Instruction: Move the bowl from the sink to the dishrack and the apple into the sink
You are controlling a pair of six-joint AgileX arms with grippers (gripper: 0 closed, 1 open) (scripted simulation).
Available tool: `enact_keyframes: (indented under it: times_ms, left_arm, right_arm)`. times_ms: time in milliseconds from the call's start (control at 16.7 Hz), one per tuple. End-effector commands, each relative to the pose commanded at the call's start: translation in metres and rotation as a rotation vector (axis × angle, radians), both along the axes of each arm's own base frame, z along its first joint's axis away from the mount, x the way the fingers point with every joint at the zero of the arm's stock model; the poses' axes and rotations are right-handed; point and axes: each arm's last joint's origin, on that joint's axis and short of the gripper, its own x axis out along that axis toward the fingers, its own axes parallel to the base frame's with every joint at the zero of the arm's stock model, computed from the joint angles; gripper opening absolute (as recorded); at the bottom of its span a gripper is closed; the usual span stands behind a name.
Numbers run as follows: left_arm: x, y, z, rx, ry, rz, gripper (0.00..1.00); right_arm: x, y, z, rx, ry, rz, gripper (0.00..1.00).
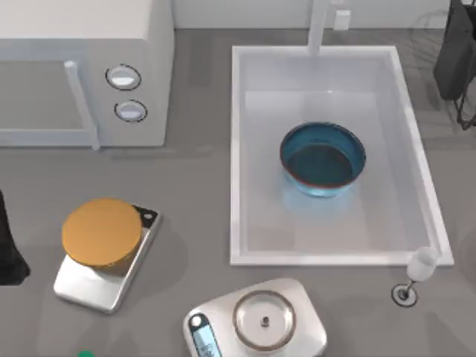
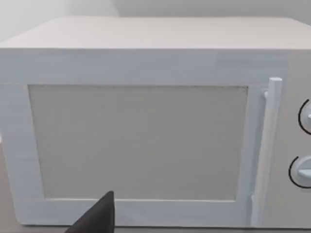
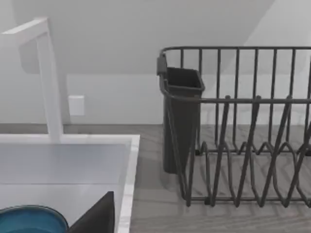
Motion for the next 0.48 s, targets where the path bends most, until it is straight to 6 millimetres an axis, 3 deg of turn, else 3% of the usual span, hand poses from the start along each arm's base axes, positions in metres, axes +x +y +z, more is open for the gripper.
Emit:
enact_keyframes:
  times_ms: [240,480]
  left_arm:
    - [0.0,0.0,0.0,0.0,0.0,0.0,1.0]
    - [0.0,0.0,0.0,0.0,0.0,0.0,1.0]
  right_arm:
    - [0.0,0.0,0.007,0.0,0.01,-0.001,1.0]
    - [0.006,0.003,0.047,0.003,0.086,0.005,1.0]
